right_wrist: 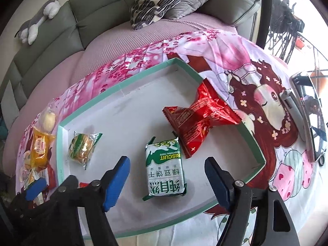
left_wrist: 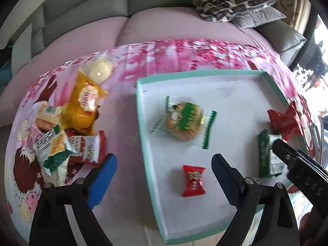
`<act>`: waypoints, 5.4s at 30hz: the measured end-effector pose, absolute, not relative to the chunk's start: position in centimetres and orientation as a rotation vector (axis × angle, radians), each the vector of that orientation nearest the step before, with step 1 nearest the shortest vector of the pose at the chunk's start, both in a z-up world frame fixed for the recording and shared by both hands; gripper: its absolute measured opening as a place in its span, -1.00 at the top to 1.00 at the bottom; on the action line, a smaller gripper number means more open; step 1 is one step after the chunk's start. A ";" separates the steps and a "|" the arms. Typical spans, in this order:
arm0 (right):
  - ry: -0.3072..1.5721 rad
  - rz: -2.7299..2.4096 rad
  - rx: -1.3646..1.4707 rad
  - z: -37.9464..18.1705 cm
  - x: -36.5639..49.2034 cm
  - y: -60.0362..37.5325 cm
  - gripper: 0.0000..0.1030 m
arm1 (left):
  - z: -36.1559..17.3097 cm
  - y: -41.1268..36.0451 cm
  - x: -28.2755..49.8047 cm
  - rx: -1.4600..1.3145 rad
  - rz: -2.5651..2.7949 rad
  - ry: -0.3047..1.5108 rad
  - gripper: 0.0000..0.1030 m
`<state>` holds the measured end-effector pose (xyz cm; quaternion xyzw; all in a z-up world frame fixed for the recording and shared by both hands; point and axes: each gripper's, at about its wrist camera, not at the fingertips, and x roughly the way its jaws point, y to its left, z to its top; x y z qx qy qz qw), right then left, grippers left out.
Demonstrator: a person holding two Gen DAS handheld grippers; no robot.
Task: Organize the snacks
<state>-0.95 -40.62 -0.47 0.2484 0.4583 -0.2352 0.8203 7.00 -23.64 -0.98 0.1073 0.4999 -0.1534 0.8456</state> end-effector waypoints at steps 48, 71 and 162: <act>0.882 -0.298 0.403 1.6 3.2 -32.8 -1.00 | 1.7 -9.6 10.6 -0.041 -0.023 0.972 -0.99; 0.892 0.009 0.237 1.3 8.5 -20.4 -1.00 | -0.3 0.0 12.0 -0.243 0.068 1.042 -0.99; 0.879 0.008 0.330 2.1 6.9 -23.6 -0.18 | -4.5 -5.1 13.0 -0.109 -0.100 1.278 -0.53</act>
